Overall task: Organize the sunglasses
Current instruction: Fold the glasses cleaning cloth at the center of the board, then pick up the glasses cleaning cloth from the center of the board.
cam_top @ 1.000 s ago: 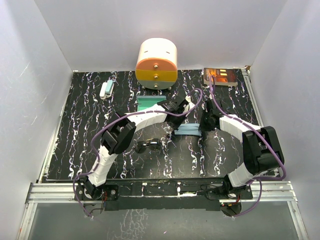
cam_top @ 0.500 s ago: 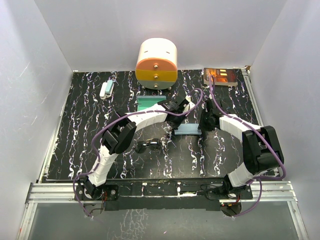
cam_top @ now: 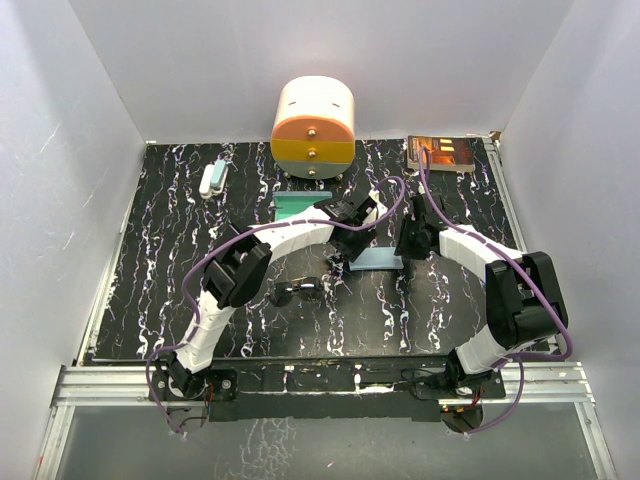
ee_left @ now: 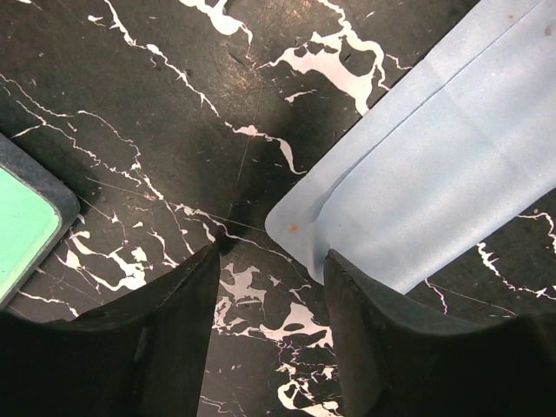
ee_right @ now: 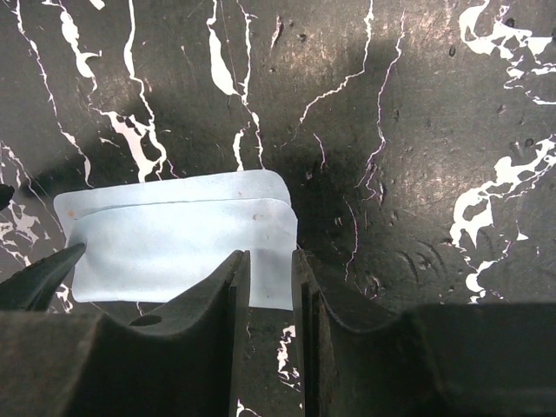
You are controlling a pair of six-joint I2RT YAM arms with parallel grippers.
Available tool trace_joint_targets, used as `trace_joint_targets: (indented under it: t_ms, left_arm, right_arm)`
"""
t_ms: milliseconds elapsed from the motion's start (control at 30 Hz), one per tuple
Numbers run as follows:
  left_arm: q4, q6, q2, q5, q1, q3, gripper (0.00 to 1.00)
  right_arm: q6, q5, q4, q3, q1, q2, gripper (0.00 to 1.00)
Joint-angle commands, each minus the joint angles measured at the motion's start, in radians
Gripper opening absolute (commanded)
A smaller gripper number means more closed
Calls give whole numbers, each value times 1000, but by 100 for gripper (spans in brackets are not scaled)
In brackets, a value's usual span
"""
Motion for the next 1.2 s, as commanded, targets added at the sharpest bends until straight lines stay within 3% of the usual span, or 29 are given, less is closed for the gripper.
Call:
trace_joint_targets:
  t_ms: [0,333,1167]
  left_arm:
    - [-37,4,-110,-44,-3,26,51]
    - [-49,-49,-118,-63,-2,49,61]
    - [-82,-72,-2,23,-3,148,62]
  right_arm:
    - [-2,-4,15,50,-3,-36,31]
    - [-5,-24,-32,42,-3,-44,40]
    - [1,-57,-39,-22,-2,-15,41]
